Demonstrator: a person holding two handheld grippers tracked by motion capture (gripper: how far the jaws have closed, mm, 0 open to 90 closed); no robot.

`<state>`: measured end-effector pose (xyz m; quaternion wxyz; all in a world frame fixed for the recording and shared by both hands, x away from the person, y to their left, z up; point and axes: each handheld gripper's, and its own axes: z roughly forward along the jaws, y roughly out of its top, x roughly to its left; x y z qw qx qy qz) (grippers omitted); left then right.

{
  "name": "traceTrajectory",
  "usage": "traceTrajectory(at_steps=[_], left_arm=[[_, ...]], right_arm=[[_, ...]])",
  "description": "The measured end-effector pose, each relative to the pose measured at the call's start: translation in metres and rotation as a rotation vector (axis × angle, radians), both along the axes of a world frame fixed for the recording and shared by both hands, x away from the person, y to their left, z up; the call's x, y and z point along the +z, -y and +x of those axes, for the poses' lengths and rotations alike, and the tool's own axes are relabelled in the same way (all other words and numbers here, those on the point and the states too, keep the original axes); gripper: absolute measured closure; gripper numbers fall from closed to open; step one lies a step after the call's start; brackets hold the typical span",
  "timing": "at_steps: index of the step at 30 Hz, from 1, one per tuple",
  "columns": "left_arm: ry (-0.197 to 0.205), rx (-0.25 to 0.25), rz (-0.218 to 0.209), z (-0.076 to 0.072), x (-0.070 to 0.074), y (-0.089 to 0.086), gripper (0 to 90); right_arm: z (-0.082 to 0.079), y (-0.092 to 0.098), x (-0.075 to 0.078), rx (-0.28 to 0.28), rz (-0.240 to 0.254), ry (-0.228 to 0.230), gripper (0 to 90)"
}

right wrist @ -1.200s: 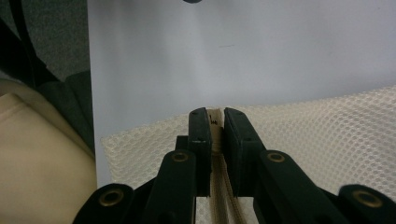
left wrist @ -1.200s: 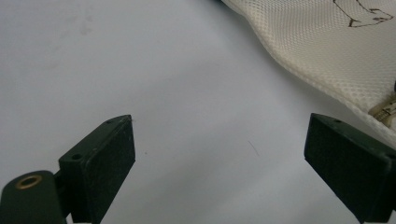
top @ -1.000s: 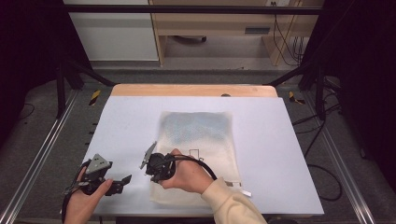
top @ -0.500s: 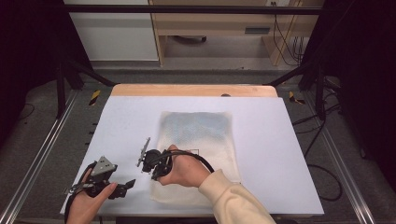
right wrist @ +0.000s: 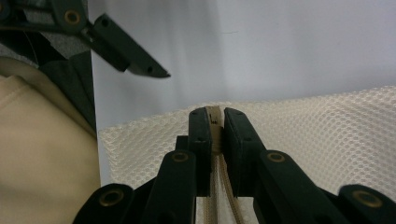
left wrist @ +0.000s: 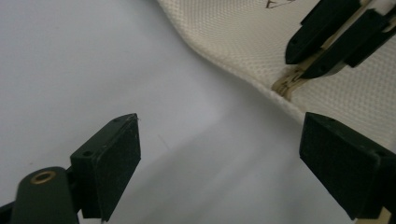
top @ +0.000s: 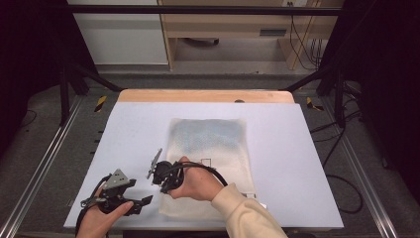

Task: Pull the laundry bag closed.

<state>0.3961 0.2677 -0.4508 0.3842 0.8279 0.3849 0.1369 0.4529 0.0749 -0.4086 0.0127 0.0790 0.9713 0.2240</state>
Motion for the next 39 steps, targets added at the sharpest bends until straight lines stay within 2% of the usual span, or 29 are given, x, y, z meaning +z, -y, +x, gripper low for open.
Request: traceTrajectory(at_steps=[5,8,18,22,26,27,30,35,37,39], left_arm=[[-0.017,-0.029,-0.042,-0.002,0.0,0.011,14.4],[-0.034,-0.039,-0.09,-0.002,-0.001,0.016,16.3],[-0.047,-0.054,-0.092,0.001,-0.006,0.033,21.8],[-0.066,-0.051,-0.104,0.003,-0.009,0.036,24.9],[-0.088,-0.075,-0.123,0.005,-0.01,0.037,28.7],[-0.092,-0.079,-0.127,0.005,-0.011,0.038,33.1],[-0.094,-0.092,-0.127,0.006,-0.012,0.04,36.1],[-0.118,-0.117,-0.161,0.009,-0.014,0.042,40.4],[-0.133,-0.126,-0.192,0.01,-0.015,0.043,42.3],[-0.142,-0.131,-0.197,0.012,-0.016,0.044,43.4]], right_arm=[[0.0,0.002,-0.002,0.0,0.007,-0.006,81.7],[0.0,0.002,-0.001,0.0,0.018,-0.006,81.7],[-0.001,0.005,0.003,-0.011,0.04,0.0,81.7],[-0.001,0.007,0.007,-0.014,0.049,0.002,81.7],[-0.001,0.008,0.009,-0.008,0.054,0.002,81.7],[-0.001,0.008,0.01,-0.01,0.057,0.004,81.7],[-0.001,0.008,0.011,-0.006,0.055,0.008,81.7],[-0.001,0.007,0.012,-0.003,0.059,0.01,81.7],[-0.001,0.008,0.012,-0.01,0.062,0.009,81.7],[-0.001,0.008,0.013,-0.016,0.064,0.008,81.7]])
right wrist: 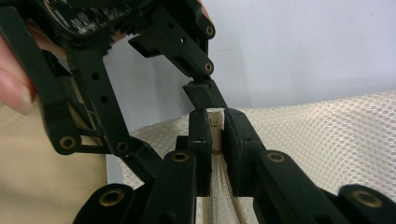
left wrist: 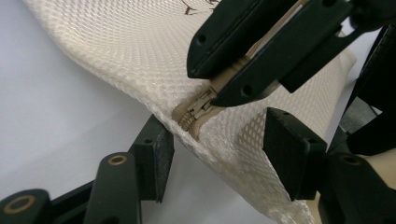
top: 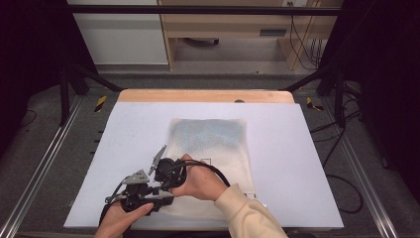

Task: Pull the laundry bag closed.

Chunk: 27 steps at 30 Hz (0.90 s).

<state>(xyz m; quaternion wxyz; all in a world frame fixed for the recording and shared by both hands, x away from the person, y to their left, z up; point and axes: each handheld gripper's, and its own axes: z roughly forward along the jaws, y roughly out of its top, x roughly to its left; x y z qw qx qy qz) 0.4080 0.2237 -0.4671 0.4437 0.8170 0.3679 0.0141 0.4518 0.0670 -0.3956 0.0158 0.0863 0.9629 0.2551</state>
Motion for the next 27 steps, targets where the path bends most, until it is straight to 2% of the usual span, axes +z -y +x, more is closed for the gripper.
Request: traceTrajectory(at_steps=[6,12,15,23,27], left_arm=[[-0.038,-0.012,-0.058,0.006,-0.004,0.001,47.3],[-0.053,-0.036,-0.075,0.012,-0.008,0.002,50.9],[-0.052,-0.045,-0.078,0.013,-0.009,0.002,51.7],[-0.045,-0.052,-0.072,0.017,-0.011,0.004,60.7],[-0.044,-0.053,-0.055,0.016,-0.013,0.007,56.8]], right_arm=[[0.0,0.001,0.002,-0.005,0.008,-0.002,81.7],[0.0,0.001,0.001,0.001,0.011,0.001,81.8],[0.001,0.001,0.001,0.005,0.013,0.005,81.8],[0.001,0.002,0.001,0.004,0.022,0.01,81.8],[0.0,0.002,0.0,0.001,0.019,0.009,81.8]])
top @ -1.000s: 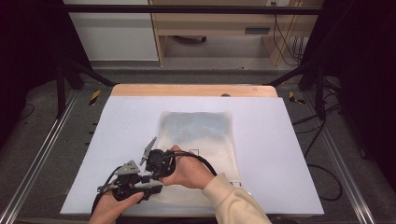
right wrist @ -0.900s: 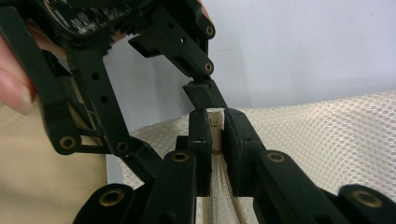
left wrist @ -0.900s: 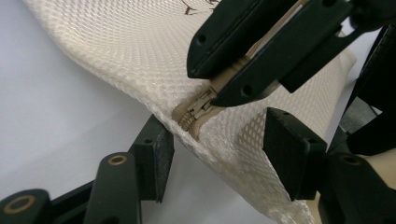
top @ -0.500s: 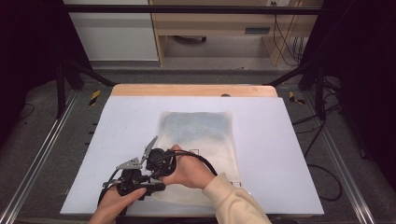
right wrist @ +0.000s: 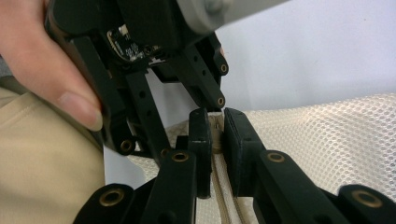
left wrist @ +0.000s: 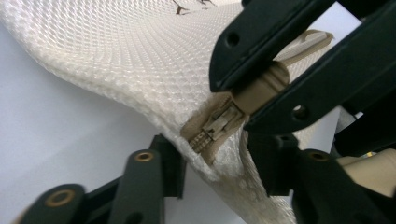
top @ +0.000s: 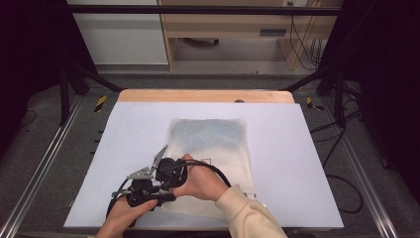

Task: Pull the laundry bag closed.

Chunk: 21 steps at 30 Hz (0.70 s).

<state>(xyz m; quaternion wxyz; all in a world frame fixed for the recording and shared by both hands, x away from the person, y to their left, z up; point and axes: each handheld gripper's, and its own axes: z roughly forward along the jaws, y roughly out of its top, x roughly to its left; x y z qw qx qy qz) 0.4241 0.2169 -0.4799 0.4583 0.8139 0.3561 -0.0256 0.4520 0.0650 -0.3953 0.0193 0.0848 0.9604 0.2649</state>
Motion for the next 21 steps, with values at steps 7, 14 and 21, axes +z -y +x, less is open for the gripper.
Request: traceTrajectory(at_steps=[7,14,21], left_arm=[[0.0,-0.011,-0.001,-0.0002,-0.0006,0.0003,66.7],[-0.004,-0.012,0.008,0.0008,-0.0005,-0.0019,77.1],[-0.008,-0.016,0.011,0.001,-0.0003,-0.0021,82.2]], right_arm=[[-0.0009,0.0021,-0.0014,-0.001,-0.001,-0.003,81.8],[-0.0014,0.0036,-0.0026,0.012,0.008,0.009,81.8],[-0.0021,0.0066,-0.0052,0.017,0.007,0.016,81.7]])
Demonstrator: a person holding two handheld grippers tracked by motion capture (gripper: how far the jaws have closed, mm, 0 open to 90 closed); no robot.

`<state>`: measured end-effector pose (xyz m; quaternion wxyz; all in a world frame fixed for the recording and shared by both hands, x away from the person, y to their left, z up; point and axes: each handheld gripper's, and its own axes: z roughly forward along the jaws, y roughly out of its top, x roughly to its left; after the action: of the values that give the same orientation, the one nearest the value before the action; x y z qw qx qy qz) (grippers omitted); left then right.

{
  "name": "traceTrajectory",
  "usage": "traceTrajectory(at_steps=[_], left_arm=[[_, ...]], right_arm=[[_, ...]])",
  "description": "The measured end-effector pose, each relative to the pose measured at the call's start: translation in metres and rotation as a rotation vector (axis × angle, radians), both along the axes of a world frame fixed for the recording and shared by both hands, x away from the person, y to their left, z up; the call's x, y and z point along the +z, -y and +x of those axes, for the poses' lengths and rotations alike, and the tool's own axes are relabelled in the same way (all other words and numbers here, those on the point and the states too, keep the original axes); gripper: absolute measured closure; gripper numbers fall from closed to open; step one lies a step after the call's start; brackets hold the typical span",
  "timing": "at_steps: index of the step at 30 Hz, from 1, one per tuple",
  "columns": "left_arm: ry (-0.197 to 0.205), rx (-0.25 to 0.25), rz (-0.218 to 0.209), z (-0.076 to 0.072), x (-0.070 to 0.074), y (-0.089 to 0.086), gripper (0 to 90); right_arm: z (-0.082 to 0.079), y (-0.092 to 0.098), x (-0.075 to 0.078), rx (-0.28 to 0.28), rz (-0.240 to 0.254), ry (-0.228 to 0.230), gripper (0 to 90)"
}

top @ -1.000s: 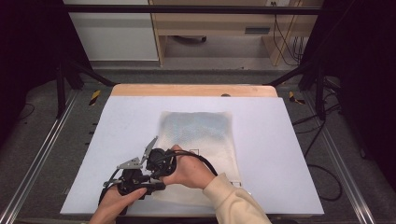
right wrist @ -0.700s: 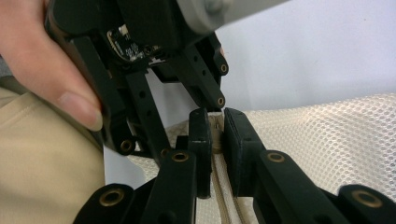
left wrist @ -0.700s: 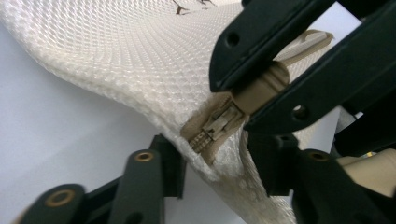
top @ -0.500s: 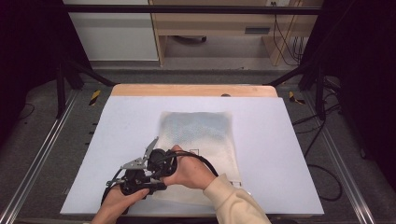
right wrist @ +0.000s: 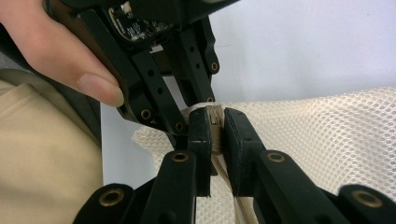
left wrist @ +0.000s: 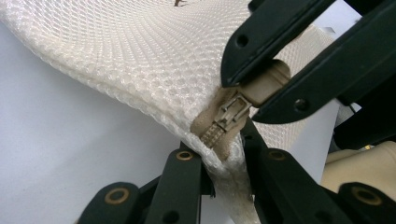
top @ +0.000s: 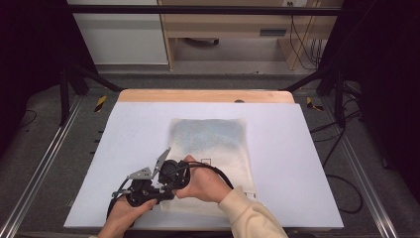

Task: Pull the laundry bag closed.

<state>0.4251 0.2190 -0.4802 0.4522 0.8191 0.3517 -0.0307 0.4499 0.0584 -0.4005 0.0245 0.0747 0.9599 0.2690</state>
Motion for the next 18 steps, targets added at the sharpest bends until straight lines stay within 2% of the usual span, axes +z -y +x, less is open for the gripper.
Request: traceTrajectory(at_steps=[12,18], left_arm=[[0.004,0.006,0.003,-0.0016,0.0014,0.0002,76.5],[-0.012,0.001,0.002,-0.0007,0.0013,-0.0019,82.7]], right_arm=[[-0.0008,0.0,-0.0013,-0.003,-0.02,0.01,81.7],[-0.0014,0.0009,-0.0029,0.001,-0.027,0.015,81.8]])
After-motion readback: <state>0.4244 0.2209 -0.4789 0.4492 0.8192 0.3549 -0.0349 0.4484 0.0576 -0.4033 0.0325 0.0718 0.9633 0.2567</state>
